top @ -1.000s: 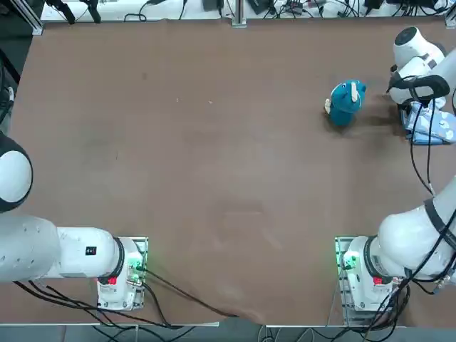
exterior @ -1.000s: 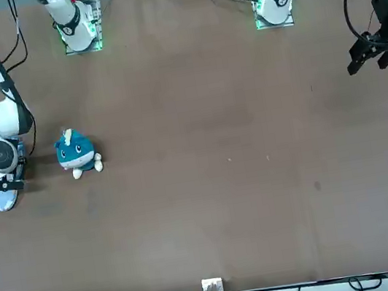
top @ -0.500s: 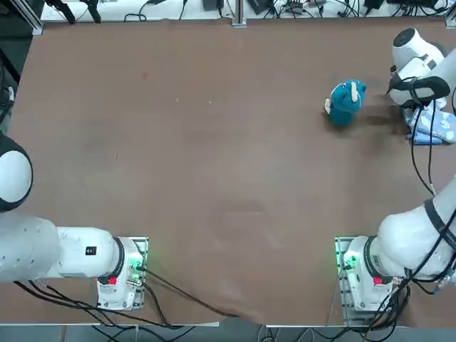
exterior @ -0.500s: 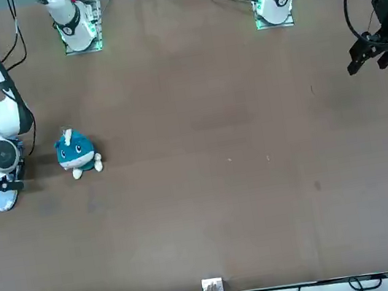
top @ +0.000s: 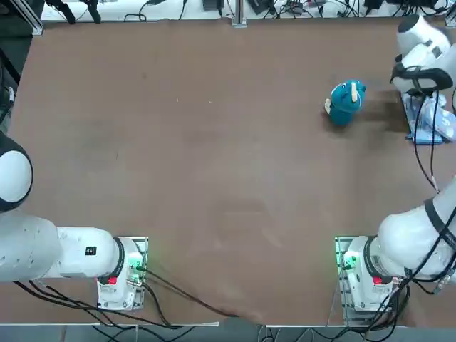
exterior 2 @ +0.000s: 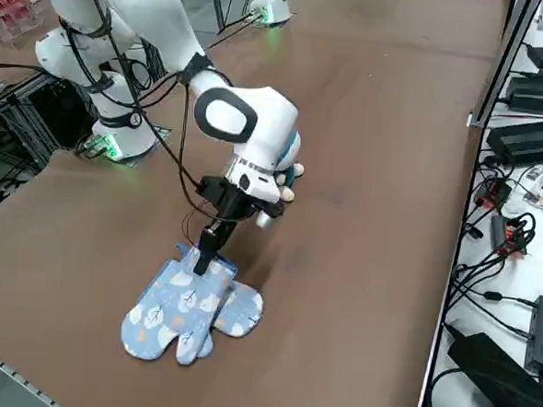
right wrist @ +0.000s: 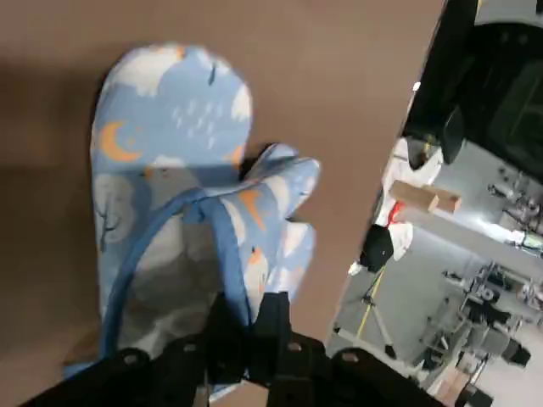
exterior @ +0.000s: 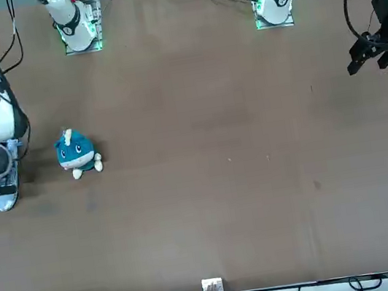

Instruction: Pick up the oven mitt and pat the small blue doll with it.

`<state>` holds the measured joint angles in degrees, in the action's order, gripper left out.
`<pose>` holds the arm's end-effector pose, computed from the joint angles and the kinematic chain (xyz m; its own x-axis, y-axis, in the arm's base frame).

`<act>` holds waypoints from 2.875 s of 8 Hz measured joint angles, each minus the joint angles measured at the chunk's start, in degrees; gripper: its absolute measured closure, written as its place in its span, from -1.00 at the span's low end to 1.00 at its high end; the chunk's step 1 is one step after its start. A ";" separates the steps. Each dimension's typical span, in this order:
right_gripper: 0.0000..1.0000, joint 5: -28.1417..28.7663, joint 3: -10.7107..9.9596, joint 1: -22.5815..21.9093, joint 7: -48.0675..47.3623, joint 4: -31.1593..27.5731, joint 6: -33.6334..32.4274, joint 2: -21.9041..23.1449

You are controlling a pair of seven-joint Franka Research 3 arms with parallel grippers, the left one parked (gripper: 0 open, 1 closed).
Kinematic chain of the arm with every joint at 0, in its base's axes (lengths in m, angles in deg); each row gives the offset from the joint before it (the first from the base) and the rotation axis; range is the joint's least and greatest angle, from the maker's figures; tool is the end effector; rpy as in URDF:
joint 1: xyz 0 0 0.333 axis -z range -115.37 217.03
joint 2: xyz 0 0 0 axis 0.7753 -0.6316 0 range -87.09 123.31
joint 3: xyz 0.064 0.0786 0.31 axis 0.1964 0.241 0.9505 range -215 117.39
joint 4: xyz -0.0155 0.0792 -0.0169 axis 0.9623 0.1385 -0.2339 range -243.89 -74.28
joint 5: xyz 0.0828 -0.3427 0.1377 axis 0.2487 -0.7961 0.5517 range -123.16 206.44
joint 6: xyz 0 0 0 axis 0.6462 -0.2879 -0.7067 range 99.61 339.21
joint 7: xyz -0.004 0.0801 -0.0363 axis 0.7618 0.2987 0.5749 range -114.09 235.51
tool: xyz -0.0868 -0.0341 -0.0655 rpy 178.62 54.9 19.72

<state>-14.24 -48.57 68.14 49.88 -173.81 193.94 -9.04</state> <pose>0.5813 -0.2270 0.2779 0.9611 0.0139 -0.2760 0.2012 -0.7199 0.6643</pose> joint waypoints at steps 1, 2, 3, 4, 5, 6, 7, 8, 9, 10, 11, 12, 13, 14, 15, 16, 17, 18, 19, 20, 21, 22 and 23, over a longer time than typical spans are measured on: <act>0.93 3.31 0.05 -0.02 5.71 2.19 -1.42 1.90; 0.93 6.20 0.50 -0.06 9.98 3.52 -3.20 4.35; 0.93 9.14 1.72 -0.15 13.39 4.16 -4.48 6.91; 0.93 12.39 3.41 -0.35 16.37 4.45 -5.88 9.22; 0.93 15.15 4.90 -0.73 18.48 5.03 -8.40 11.07; 0.93 17.18 6.61 -0.97 19.48 6.30 -12.03 12.25; 0.93 19.85 9.03 -1.01 19.77 8.57 -16.85 12.84; 0.93 23.20 11.26 -1.17 19.52 11.16 -21.51 13.08; 0.93 25.80 12.29 -1.49 18.89 13.07 -24.69 13.20; 0.93 28.38 12.40 -1.62 17.77 13.94 -26.21 13.19; 0.93 32.23 12.30 -1.55 16.35 14.09 -26.86 13.17; 0.93 35.90 12.25 -1.53 14.82 14.09 -27.43 13.06; 0.93 37.85 12.24 -1.54 13.36 14.09 -27.66 12.75; 0.93 38.57 12.26 -1.59 11.08 14.10 -27.68 12.26; 0.93 38.92 12.44 -1.93 7.78 14.10 -27.64 11.54; 0.93 38.95 12.59 -3.10 4.20 14.10 -27.49 10.81; 0.93 38.95 12.74 -4.47 1.65 14.18 -27.24 10.31; 0.93 39.95 12.76 -5.25 0.22 14.79 -26.79 9.61; 0.93 42.49 12.72 -5.37 -0.48 16.90 -26.59 8.23; 0.93 45.08 12.49 -5.24 -0.65 19.72 -26.60 6.32; 0.93 46.55 12.27 -4.99 -0.97 21.98 -26.51 4.44; 0.93 46.90 12.18 -4.73 -1.67 23.90 -26.23 2.75; 0.93 46.80 11.93 -4.61 -1.97 25.81 -25.97 1.46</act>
<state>32.56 -36.64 63.53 47.91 -148.01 167.97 -7.58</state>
